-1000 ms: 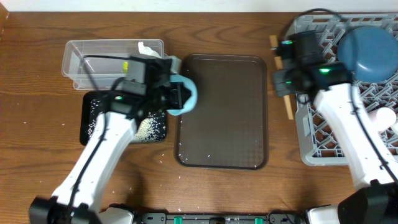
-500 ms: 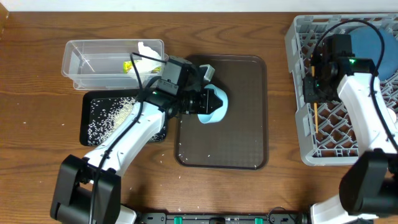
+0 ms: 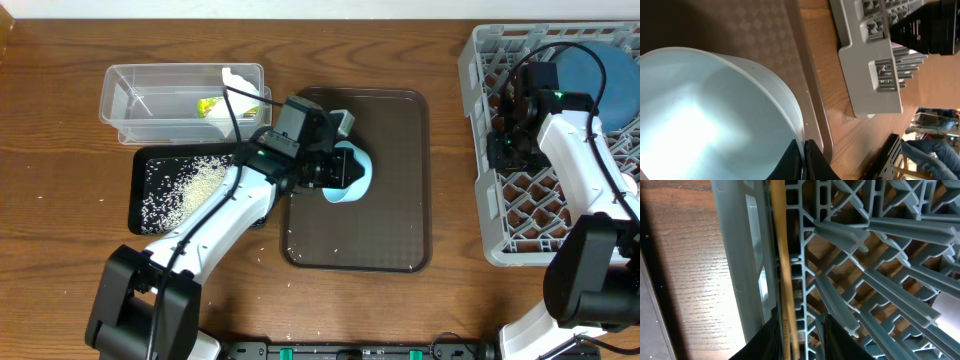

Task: Sort waste into correct bins and load items into the dishwasher rack
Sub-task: 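Set the rice bowl down on the brown tray with the left gripper, then grasp the rice bowl rim with the right gripper and lift it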

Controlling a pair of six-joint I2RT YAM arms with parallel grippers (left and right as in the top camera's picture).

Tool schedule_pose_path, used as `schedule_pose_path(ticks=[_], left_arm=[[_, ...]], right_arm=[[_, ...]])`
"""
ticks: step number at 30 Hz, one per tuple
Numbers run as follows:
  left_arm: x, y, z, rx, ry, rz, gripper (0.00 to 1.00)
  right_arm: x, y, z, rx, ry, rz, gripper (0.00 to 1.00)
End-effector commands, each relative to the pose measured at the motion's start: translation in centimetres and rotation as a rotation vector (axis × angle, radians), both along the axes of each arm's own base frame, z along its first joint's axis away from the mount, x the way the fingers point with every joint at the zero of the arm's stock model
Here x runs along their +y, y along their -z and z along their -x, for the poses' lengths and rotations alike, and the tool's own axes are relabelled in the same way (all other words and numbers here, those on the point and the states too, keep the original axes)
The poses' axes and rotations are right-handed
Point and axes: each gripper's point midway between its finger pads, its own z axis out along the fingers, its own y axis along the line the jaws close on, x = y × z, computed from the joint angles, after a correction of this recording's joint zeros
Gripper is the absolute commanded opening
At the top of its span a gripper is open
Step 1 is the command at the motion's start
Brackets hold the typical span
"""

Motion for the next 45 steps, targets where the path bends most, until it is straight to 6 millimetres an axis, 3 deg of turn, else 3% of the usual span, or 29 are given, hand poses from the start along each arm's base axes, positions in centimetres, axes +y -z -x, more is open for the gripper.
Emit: schedule_pose_path(ticks=[1,6,9,10,17,22,27,35,41,44,45], left_arm=[[-0.8,0.1,-0.1,-0.025,0.011,-0.011,0.06],[-1.2,0.5,-0.5,-0.080,-0.013,-0.070,0.07],[-1.5,0.8,-0.6,-0.115,-0.029,-0.111,0.08],[-1.7,0.8,-0.7,-0.129,-0.030,-0.118,0.14],[-2.4,0.4,-1.0,-0.184,-0.036,-0.127,0.27],[0.1,0.3,-2.0,-0.158,-0.093,-0.148,0.28],[5.6,-0.2,-2.6,-0.084,-0.203,-0.199,0.32],[14.7,-0.6,-2.2,0.027,-0.371,-0.279,0.37],[18.9,-0.2,-2.2,0.093,-0.479,-0.296,0.36],[19.6,-0.2,-2.4,0.098,-0.500,-0.295,0.36],[19.7,-0.2,-2.4,0.098,-0.502,-0.295,0.35]], right_arm=[[-0.1,-1.6,-0.3,-0.049,0.046,-0.009,0.28],[1.5,-5.5,-1.7,-0.187,0.039,-0.087,0.32],[4.3,-7.7,-2.7,-0.274,-0.017,-0.213,0.39],[5.4,-8.2,-2.9,-0.296,-0.041,-0.257,0.42],[10.7,-8.6,-3.5,-0.318,-0.171,-0.341,0.43],[13.9,-8.2,-3.0,-0.299,-0.249,-0.353,0.43],[16.5,-6.3,-2.2,-0.236,-0.307,-0.359,0.43],[18.0,-0.1,-0.3,-0.053,-0.337,-0.315,0.43],[17.5,4.5,1.3,0.102,-0.316,-0.278,0.33],[17.3,6.5,2.2,0.178,-0.305,-0.267,0.22],[17.2,7.0,2.3,0.193,-0.303,-0.265,0.14]])
